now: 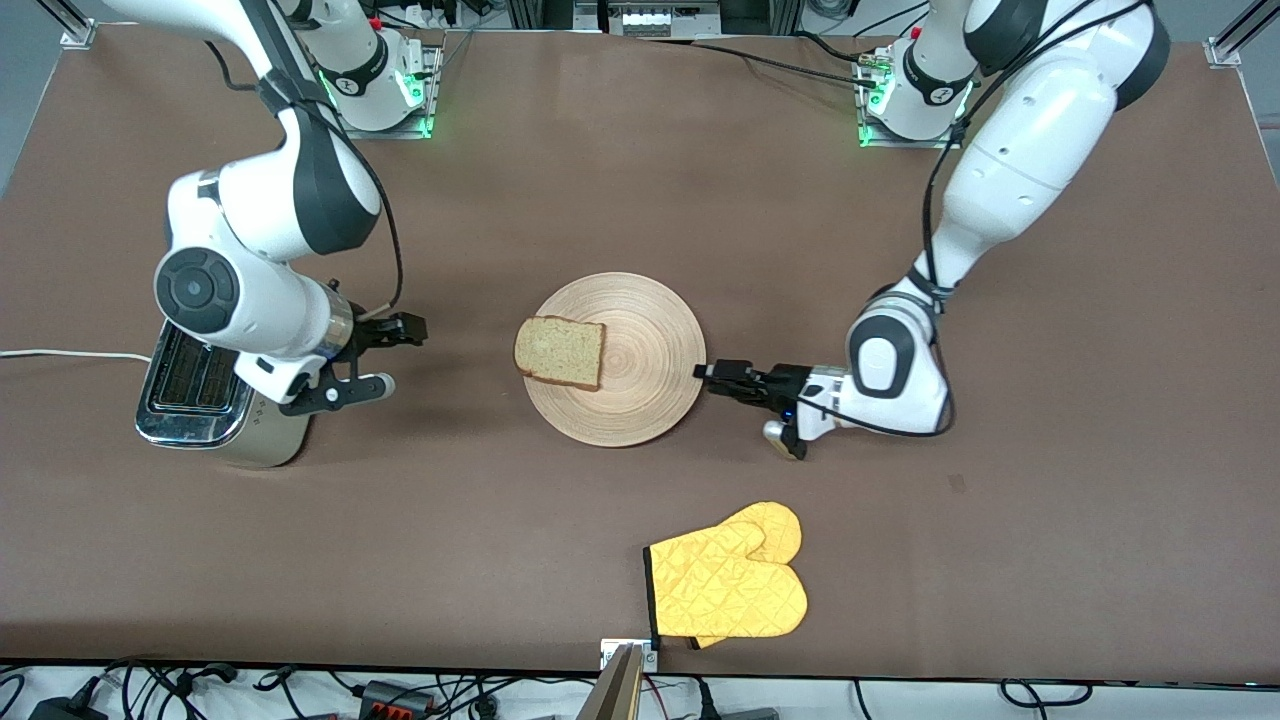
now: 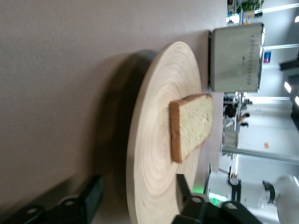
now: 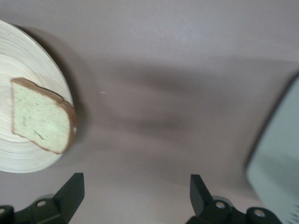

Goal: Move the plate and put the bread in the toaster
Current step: 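Release the plate with the left gripper while the right gripper reaches the bread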

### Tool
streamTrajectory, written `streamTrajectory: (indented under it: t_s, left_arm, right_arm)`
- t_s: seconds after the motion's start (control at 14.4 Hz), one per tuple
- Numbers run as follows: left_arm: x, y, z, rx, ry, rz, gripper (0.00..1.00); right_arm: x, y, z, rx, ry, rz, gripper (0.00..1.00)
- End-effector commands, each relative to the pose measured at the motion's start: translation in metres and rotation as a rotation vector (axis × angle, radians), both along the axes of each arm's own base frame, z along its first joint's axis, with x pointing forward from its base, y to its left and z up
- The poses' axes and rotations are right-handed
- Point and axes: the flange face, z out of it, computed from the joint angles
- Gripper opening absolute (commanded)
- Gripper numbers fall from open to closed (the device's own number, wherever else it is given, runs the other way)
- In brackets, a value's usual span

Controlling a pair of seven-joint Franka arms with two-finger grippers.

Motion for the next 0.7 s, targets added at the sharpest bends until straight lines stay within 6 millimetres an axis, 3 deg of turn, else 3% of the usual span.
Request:
streamTrajectory:
  t_s: [0.0, 0.21, 0.35, 0.49, 0.63]
  left_arm:
    - [0.012, 0.054, 0.055, 0.076, -0.005, -0.095, 1.0]
    - [0.021, 0.111, 0.103, 0.307, -0.02, -0.252, 1.0]
    - [0.021, 0.142, 0.118, 0.512, -0.059, -0.35, 1.0]
    - [0.02, 0.157, 0.122, 0.71, -0.108, -0.482, 1.0]
    - [0.023, 0.173, 0.124, 0.894, -0.158, -0.597, 1.0]
  right_arm:
    - [-0.004, 0.008, -0.03, 0.094, 0.015, -0.046, 1.0]
    - [-0.007, 0.017, -0.066, 0.225, 0.107, -0.141, 1.0]
    - [-0.009, 0.018, -0.094, 0.243, 0.149, -0.131, 1.0]
    - [-0.016, 0.022, -0.123, 0.27, 0.197, -0.103, 1.0]
    - [-0.024, 0.039, -0.142, 0.28, 0.217, -0.074, 1.0]
